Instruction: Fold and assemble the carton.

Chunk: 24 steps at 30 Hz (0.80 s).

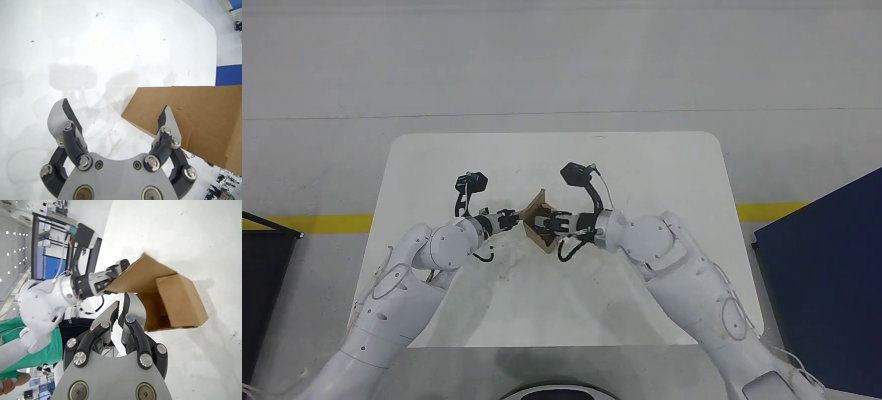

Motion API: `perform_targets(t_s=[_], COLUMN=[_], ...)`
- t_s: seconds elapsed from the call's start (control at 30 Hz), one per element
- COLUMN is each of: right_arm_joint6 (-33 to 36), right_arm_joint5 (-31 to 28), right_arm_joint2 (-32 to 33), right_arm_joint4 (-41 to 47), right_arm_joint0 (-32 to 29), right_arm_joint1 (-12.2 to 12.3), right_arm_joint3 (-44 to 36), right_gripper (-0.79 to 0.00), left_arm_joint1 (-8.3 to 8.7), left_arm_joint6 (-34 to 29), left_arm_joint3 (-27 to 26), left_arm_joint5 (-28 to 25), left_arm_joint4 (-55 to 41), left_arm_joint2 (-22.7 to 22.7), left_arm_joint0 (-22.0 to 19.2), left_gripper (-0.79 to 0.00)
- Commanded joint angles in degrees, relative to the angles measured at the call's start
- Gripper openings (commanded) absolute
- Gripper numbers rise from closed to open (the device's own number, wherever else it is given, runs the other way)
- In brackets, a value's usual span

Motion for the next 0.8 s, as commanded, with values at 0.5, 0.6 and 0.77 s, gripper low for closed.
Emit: perform_targets(t_s=[0.5, 0.6, 0.77], right_arm_joint6=[0.82, 0.54, 0.38], right_arm_joint5=[1.43, 1.45, 1.43], right_arm_joint2=[-5.53, -6.30, -6.83], right_arm_joint4=[3.62, 4.37, 4.84], right_arm_joint0=[6.59, 7.72, 8.79], right_arm_joint1=[-1.61, -1.98, -2.28], right_arm_joint3=[14.12, 16.20, 18.29], right_gripper=[-0.785, -0.785, -0.785], left_arm_joint1=[0.00, 0.00, 0.00], left_arm_joint6=[0.00, 0.00, 0.00], left_arm_joint3=[0.00, 0.00, 0.00], left_arm_joint5=[0.00, 0.00, 0.00], left_arm_joint4=[0.00, 0.00, 0.00], left_arm_joint2=[0.00, 0.00, 0.00], left_arm_joint0=[0.00, 0.00, 0.00], left_gripper=[0.000, 0.000, 0.000])
